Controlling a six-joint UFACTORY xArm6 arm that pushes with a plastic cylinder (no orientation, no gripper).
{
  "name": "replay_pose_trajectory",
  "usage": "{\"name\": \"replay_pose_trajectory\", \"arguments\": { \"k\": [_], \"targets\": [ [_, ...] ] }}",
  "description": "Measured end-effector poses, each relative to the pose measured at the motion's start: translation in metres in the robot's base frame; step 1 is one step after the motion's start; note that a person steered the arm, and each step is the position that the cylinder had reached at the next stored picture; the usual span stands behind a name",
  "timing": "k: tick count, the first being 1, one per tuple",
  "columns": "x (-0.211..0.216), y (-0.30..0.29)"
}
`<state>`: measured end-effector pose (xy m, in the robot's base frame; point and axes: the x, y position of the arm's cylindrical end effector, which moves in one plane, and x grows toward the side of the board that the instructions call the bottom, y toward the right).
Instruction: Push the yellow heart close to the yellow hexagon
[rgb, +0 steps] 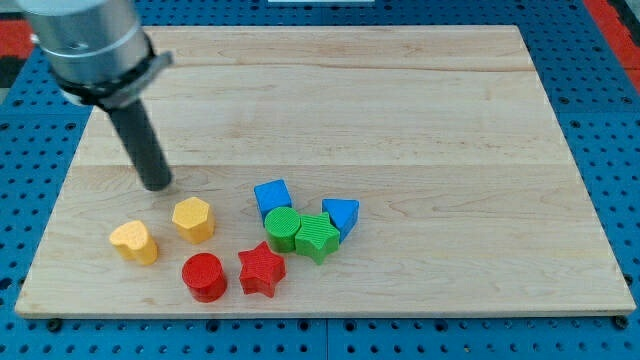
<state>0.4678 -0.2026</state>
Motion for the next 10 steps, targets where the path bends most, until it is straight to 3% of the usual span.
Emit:
{"name": "replay_pose_trajectory", "arguments": {
  "k": [1,2,3,6,10],
  "targets": [
    [0.017,-0.061],
    [0.05,-0.073],
    [0.096,-0.046],
    [0.097,0.033],
    [0.084,0.046]
  ]
}}
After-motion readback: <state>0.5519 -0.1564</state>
